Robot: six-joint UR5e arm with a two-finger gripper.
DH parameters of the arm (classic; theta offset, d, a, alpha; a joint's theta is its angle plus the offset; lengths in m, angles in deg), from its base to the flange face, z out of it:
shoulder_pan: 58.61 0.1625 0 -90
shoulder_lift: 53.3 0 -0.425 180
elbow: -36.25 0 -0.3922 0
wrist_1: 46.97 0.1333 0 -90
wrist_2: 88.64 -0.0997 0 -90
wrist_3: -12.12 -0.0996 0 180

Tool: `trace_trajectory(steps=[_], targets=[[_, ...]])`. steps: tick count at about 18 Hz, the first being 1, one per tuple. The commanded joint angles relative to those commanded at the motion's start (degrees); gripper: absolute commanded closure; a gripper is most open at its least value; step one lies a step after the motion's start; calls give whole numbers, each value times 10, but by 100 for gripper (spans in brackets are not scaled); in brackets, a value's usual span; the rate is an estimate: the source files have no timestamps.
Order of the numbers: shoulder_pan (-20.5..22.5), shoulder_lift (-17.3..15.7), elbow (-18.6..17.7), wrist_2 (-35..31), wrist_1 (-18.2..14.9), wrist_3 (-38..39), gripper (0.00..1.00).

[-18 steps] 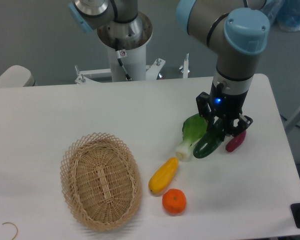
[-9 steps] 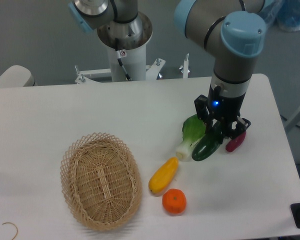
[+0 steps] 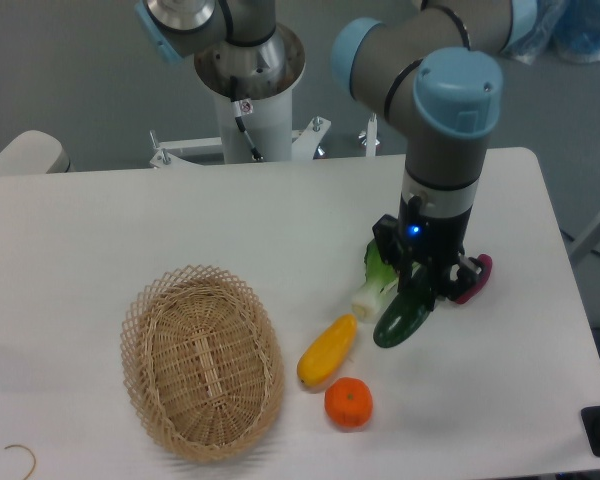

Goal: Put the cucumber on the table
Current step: 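Lift the green cucumber with the gripper and swing it upright, then move the held cucumber beside the bok choy and lower it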

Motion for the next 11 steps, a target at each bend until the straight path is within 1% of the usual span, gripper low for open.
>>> trace_trajectory(steps=[4, 6, 8, 11], targets=[[-1, 21, -3, -2, 29, -4, 74], [0, 35, -4, -2, 57, -5, 74], [0, 52, -4, -7, 74, -5, 74], [-1, 83, -4, -52, 110, -6, 74]])
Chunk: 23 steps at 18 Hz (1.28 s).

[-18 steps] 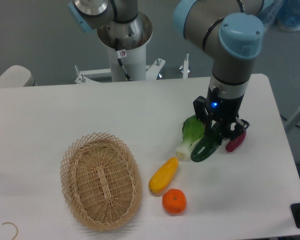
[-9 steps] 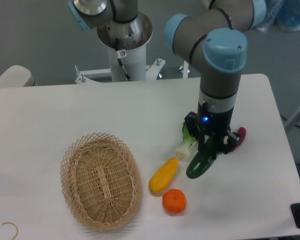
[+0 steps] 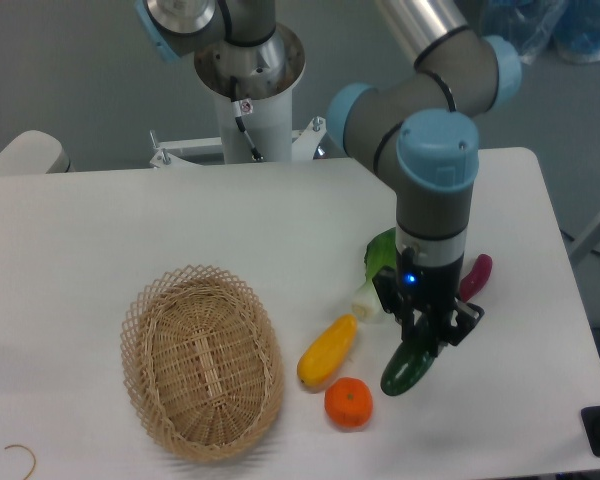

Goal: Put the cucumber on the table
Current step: 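Move the held cucumber beside the bok choy and lower it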

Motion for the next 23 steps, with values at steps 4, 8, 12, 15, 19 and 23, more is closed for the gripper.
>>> trace_trajectory(steps=[4, 8, 12, 15, 19, 23], targets=[[1, 29, -2, -10, 19, -23, 74], [5, 55, -4, -12, 20, -43, 74], [7, 67, -11, -12, 20, -68, 74], [11, 67, -33, -13, 21, -108, 74], [12, 65, -50, -55, 23, -50, 74], [11, 63, -55, -63, 24, 46, 73]])
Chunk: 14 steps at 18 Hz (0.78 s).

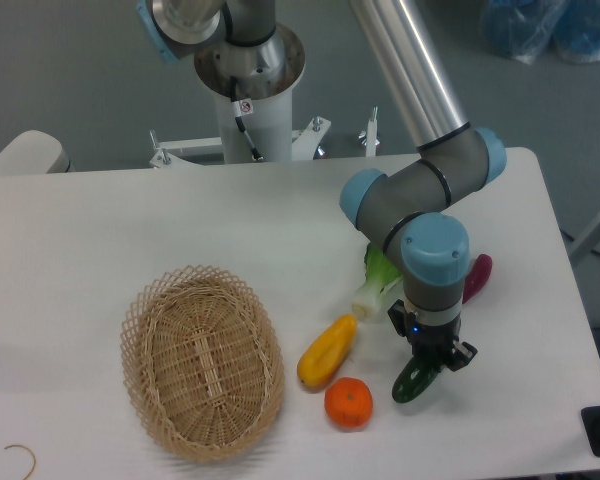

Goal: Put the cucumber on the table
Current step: 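Move the held cucumber beside the bok choy and lower it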

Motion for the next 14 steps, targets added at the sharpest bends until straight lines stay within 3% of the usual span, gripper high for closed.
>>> trace_trajectory(steps=[5, 13, 14], targets=[[-4, -9, -18, -1, 0, 62, 72], [-3, -23, -52, 0, 4, 61, 72], [-3, -23, -51, 0, 4, 61, 68]])
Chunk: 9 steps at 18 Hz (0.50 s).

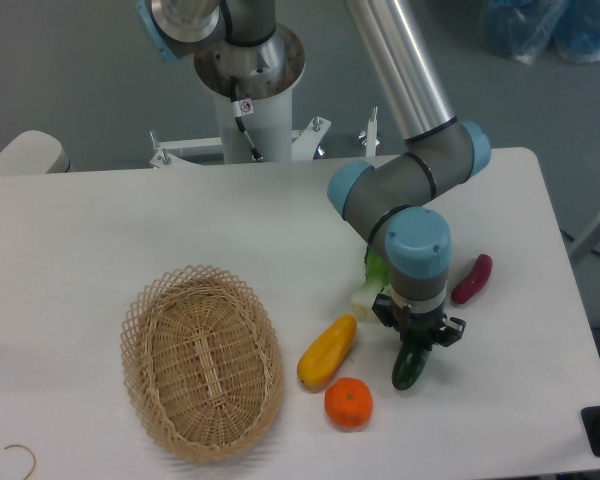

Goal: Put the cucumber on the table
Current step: 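Move the held cucumber beside the bok choy and lower it, then open the gripper to release the cucumber onto the table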

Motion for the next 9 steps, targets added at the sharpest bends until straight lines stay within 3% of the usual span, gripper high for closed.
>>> trace_trajectory(steps=[2, 4, 5, 9], targets=[[0, 1, 4, 0, 0, 0, 42], [0, 1, 9, 0, 2, -1, 7], [1, 0, 10, 0, 2, -1, 0], [2, -3, 37, 0, -3, 1, 0]])
